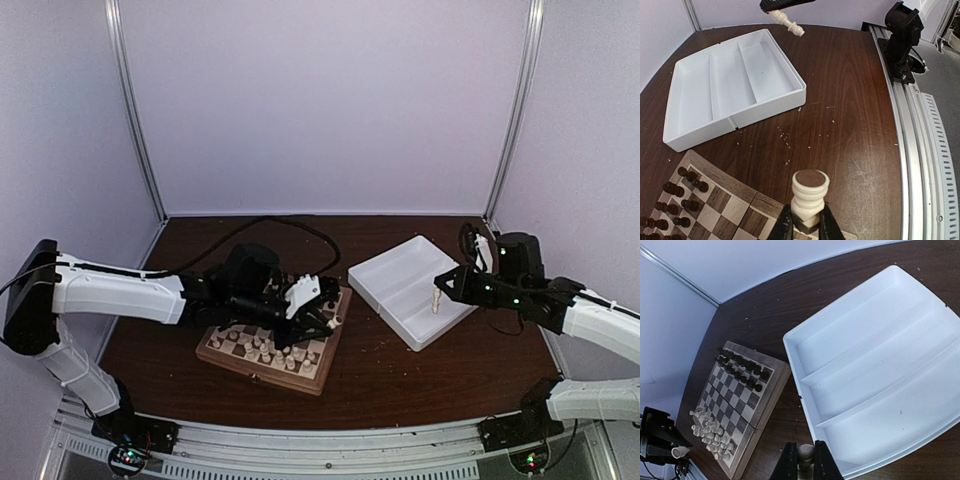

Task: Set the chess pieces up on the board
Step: Place the chess piece in the storage box, then place the chess piece on the chessboard.

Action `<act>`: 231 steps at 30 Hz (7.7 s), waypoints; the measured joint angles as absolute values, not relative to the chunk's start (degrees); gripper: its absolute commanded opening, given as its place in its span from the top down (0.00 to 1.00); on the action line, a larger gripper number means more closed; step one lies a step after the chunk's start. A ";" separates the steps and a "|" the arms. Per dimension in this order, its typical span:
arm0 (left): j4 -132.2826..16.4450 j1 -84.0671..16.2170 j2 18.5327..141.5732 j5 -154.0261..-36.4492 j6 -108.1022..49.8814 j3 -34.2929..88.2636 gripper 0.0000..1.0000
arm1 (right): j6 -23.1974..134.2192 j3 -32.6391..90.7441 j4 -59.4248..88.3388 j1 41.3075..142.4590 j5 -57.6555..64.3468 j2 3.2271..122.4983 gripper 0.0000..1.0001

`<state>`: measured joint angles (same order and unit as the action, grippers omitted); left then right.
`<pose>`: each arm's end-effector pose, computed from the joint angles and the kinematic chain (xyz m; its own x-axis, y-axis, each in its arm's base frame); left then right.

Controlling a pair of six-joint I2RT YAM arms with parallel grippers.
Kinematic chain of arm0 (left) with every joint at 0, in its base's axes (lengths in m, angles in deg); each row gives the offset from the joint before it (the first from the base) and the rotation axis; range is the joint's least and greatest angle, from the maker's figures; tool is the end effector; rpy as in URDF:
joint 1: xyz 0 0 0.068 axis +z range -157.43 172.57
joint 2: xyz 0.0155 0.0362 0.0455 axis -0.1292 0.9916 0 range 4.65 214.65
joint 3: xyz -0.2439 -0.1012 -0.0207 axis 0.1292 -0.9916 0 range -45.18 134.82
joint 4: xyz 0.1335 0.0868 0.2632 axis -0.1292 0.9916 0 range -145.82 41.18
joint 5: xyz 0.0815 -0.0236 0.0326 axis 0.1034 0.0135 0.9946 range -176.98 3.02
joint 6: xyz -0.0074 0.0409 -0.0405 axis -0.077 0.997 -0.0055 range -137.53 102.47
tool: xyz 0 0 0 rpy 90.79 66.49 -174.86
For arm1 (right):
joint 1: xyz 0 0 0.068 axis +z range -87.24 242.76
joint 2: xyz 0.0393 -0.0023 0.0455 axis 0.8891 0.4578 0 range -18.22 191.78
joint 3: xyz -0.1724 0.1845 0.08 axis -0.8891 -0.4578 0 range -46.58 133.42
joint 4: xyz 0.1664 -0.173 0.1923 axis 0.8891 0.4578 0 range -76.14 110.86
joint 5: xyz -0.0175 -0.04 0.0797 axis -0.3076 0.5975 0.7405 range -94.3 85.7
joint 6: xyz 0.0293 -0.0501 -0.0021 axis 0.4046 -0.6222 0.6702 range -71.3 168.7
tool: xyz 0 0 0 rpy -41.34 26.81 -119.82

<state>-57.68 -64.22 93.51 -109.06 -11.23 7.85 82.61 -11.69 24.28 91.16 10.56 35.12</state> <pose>0.1959 -0.3279 0.1832 -0.2003 0.4917 -0.8474 0.9740 0.1937 -0.1178 0.2280 0.1354 0.2275 -0.7192 0.2243 -0.6577 -0.3086 0.7450 0.5915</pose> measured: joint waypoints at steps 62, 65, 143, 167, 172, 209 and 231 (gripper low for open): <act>-53.55 -65.66 89.29 -110.26 -13.13 7.66 0.97 | 80.42 4.20 14.64 114.35 27.63 60.72 0.47; -53.57 -65.66 89.29 -110.26 -13.13 7.76 0.97 | 80.40 4.95 13.68 115.44 28.30 61.99 0.47; -97.40 -58.04 76.70 -118.64 -26.87 -2.07 0.31 | 112.79 1.84 -15.63 115.20 22.21 55.91 0.89; -107.74 -56.53 83.08 -126.88 -20.10 0.79 0.54 | 122.43 5.25 -20.77 117.65 24.26 57.92 0.89; -107.58 -56.48 83.08 -127.34 -19.40 0.90 0.60 | 122.69 5.25 -21.12 117.69 24.44 58.25 0.89; -60.59 -56.22 65.68 -98.66 -22.79 3.74 1.00 | 108.86 5.56 0.10 113.58 22.32 50.12 0.37; -0.33 -50.54 75.08 -82.79 -51.14 14.39 1.00 | 98.76 4.79 17.74 109.63 17.29 46.21 0.38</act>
<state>-0.33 -50.54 75.08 -82.79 -51.14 14.39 98.76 4.79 17.74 109.63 17.29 46.21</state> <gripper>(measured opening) 0.065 0.622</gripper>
